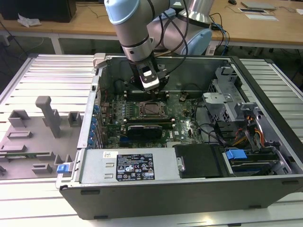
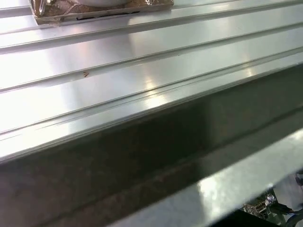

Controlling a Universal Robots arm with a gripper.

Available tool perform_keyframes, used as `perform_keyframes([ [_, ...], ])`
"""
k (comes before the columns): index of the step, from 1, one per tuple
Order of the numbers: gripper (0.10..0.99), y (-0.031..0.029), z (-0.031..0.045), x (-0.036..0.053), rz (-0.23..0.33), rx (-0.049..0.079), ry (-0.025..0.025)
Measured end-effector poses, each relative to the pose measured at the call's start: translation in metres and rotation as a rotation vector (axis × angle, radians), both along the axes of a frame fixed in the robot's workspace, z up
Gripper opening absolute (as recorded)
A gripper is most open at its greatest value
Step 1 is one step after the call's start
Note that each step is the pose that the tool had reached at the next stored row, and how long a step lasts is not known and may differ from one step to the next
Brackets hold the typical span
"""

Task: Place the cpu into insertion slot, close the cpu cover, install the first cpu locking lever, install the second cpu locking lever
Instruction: 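Install the first cpu locking lever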

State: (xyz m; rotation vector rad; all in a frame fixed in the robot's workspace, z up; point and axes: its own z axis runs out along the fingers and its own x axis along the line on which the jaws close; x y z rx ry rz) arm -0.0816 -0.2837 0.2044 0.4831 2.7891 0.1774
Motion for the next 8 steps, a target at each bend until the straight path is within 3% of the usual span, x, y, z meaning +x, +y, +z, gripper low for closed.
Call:
perform_keyframes([
  [8,0.106,0.0006,-0.0045,0.0000,-0.034,0.000,0.0001],
])
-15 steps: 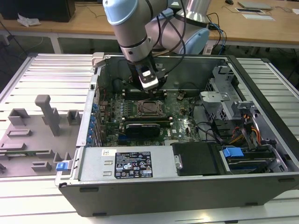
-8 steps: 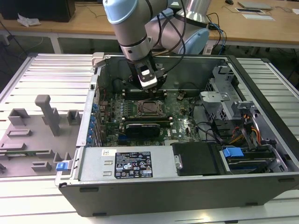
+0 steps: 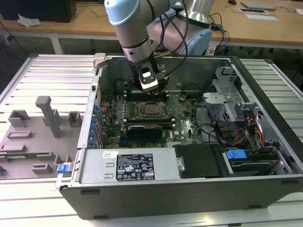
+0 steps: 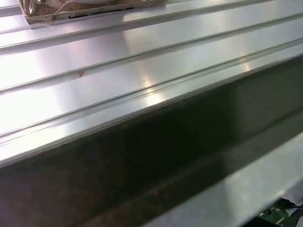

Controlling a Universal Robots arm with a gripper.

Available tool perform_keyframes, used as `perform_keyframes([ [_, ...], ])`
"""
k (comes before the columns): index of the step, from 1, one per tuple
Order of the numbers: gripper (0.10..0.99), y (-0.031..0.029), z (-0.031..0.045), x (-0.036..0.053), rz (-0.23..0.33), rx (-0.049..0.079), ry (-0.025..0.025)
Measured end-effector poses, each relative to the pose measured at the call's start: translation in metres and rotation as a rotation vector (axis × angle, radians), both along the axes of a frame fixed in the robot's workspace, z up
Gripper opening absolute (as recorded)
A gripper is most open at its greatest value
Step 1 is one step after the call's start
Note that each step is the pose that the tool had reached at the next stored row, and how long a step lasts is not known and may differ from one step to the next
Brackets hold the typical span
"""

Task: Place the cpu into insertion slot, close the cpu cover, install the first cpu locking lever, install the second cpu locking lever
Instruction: 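Install the first cpu locking lever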

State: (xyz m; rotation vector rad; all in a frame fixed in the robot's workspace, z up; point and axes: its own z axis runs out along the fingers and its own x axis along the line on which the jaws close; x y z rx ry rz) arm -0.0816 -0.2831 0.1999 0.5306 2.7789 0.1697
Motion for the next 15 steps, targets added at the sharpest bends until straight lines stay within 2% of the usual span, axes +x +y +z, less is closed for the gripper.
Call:
perform_keyframes([
  [9,0.106,-0.0001,-0.0069,-0.0001,-0.023,0.000,0.0003],
  [15,0.106,-0.0003,-0.0074,0.0000,-0.024,0.002,-0.0001],
])
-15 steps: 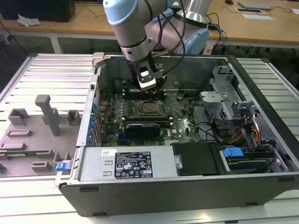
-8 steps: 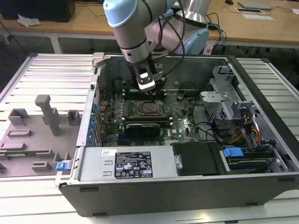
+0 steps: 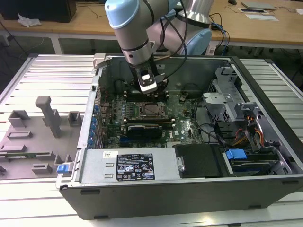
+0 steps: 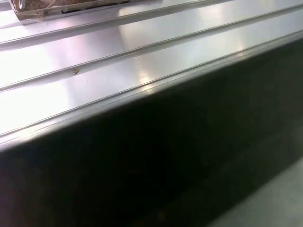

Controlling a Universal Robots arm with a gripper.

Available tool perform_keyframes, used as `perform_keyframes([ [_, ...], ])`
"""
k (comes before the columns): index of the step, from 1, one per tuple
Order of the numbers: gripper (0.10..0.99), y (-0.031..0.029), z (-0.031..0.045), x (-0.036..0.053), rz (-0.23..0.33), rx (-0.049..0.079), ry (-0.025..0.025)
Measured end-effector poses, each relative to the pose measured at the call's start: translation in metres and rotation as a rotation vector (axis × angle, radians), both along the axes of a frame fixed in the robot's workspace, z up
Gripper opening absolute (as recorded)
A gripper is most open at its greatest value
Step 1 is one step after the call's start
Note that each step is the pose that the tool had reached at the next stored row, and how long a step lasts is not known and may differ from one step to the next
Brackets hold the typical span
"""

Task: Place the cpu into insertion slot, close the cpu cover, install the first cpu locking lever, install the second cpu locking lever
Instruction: 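Install the first cpu locking lever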

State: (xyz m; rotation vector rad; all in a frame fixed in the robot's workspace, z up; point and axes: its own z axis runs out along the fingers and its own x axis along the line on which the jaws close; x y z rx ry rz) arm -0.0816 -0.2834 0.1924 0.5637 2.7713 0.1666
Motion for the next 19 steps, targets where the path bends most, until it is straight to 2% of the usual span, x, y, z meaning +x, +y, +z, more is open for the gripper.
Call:
perform_keyframes([
  [4,0.106,-0.0013,-0.0001,0.0000,0.000,0.002,-0.0001],
  [6,0.106,-0.0013,0.0001,-0.0001,0.000,0.016,-0.0013],
  [11,0.106,-0.0013,0.0066,0.0000,0.000,0.016,-0.0015],
  [16,0.106,-0.0013,0.0212,0.0000,-0.001,0.016,-0.0014],
  [17,0.106,-0.0013,0.0296,0.0000,-0.001,0.016,-0.0014],
  [19,0.106,-0.0013,0.0395,0.0000,-0.002,0.016,-0.0014],
])
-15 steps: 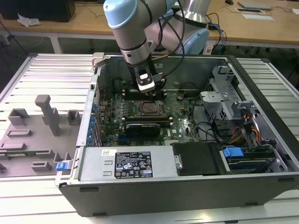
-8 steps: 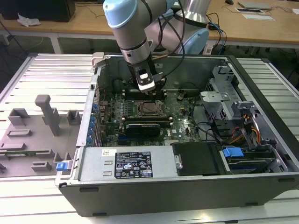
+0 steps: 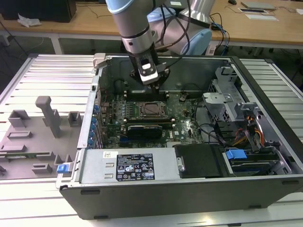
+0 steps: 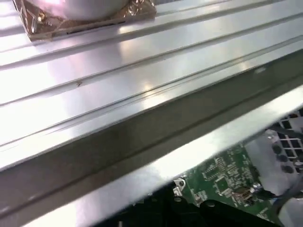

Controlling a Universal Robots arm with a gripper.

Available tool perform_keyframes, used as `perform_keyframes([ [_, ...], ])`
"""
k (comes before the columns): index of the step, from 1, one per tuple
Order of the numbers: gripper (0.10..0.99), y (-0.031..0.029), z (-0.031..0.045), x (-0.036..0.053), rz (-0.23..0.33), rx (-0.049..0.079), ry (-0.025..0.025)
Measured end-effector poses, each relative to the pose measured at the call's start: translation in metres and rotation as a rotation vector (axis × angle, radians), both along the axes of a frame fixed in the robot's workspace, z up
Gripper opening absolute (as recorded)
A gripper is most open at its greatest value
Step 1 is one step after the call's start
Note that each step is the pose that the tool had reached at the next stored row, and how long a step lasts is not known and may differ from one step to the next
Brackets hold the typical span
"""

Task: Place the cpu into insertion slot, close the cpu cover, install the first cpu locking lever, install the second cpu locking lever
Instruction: 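Install the first cpu locking lever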

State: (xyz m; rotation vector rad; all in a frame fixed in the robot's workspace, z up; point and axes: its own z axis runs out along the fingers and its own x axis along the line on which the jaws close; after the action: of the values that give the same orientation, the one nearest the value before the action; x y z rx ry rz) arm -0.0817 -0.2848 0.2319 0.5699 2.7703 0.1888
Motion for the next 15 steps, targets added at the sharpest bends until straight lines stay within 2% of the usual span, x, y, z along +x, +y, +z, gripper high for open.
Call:
perform_keyframes([
  [1,0.106,0.0000,0.0062,0.0000,0.000,0.000,0.0000],
  [3,0.106,0.0000,0.0120,0.0000,-0.001,0.000,0.0000],
  [9,0.106,0.0000,0.0130,0.0000,-0.001,0.000,0.0001],
  [10,0.106,0.0000,0.0129,0.0001,-0.001,0.000,0.0123],
  [11,0.106,0.0000,0.0129,0.0003,-0.001,0.000,0.0277],
  [12,0.106,0.0000,0.0127,0.0006,-0.001,0.000,0.0473],
  [13,0.106,0.0000,0.0126,0.0009,-0.001,0.000,0.0701],
  [14,0.106,0.0000,0.0126,0.0012,-0.001,0.000,0.0870],
  [15,0.106,0.0000,0.0125,0.0021,-0.001,0.000,0.1246],
])
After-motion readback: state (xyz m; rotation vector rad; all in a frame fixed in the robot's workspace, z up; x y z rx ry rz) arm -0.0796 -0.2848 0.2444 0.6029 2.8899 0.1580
